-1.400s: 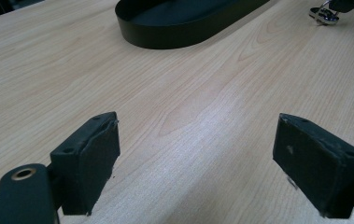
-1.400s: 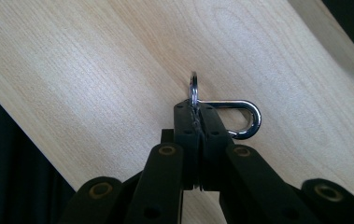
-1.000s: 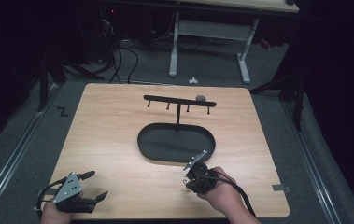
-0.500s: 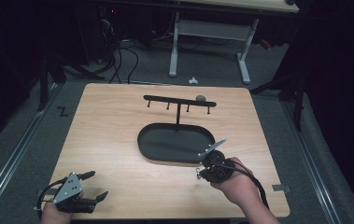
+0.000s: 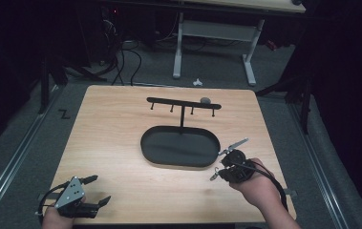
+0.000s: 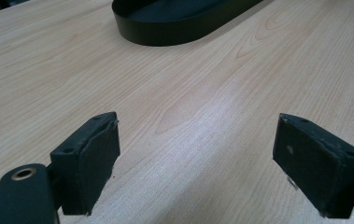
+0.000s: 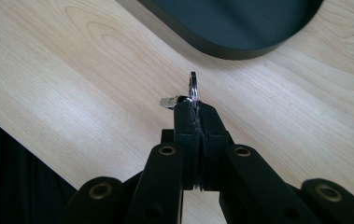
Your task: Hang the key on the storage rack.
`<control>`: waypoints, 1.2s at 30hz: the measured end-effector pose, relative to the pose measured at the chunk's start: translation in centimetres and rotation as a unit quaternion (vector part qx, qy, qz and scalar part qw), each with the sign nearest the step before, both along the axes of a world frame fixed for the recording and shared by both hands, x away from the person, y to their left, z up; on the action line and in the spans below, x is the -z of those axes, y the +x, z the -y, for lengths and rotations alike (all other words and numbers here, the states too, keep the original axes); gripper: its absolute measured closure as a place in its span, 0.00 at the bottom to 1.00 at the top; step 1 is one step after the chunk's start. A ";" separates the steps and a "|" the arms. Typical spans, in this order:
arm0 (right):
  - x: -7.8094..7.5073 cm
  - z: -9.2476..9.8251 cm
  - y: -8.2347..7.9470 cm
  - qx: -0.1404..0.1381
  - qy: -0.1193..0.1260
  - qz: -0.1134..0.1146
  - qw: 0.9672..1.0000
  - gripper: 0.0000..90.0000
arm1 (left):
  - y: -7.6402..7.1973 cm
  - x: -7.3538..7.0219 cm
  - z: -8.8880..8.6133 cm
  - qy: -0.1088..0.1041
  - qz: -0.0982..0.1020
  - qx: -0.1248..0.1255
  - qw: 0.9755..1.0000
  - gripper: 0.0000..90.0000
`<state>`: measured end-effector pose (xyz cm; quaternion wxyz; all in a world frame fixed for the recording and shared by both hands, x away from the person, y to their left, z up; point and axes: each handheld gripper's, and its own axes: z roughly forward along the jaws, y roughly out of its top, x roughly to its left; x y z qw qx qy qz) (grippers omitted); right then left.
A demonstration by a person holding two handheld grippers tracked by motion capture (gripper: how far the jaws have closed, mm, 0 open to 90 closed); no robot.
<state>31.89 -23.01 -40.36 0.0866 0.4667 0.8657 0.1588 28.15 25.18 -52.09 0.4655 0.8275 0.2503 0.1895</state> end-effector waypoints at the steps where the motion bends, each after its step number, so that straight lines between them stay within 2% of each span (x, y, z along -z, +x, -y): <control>1: 0.0 0.1 -0.1 0.010 0.002 -0.004 1.000 0.98 | 0.0 0.0 0.0 0.001 0.000 0.001 1.000 0.17; 2: -0.1 0.4 0.0 0.005 0.000 0.000 1.000 0.98 | 0.0 0.0 0.0 0.000 0.000 0.000 1.000 0.17; 10: -0.4 2.0 0.0 0.023 0.005 0.004 1.000 0.98 | 0.0 0.0 0.0 0.001 -0.001 0.001 1.000 0.17; 16: -0.7 2.4 0.2 0.028 0.003 0.007 1.000 0.98 | 0.0 0.0 0.0 0.001 -0.001 0.001 1.000 0.17; 23: -2.1 2.5 0.9 0.029 0.003 0.017 0.999 0.98 | 0.0 0.0 0.1 0.003 -0.002 0.004 1.000 0.17; 32: -4.0 1.6 2.8 0.030 -0.002 0.033 0.999 0.98 | 0.0 0.0 0.0 0.001 -0.002 0.003 1.000 0.17; 36: -3.9 1.0 3.6 0.031 0.006 0.028 0.999 0.98 | 0.0 0.0 0.0 0.001 -0.003 0.004 1.000 0.17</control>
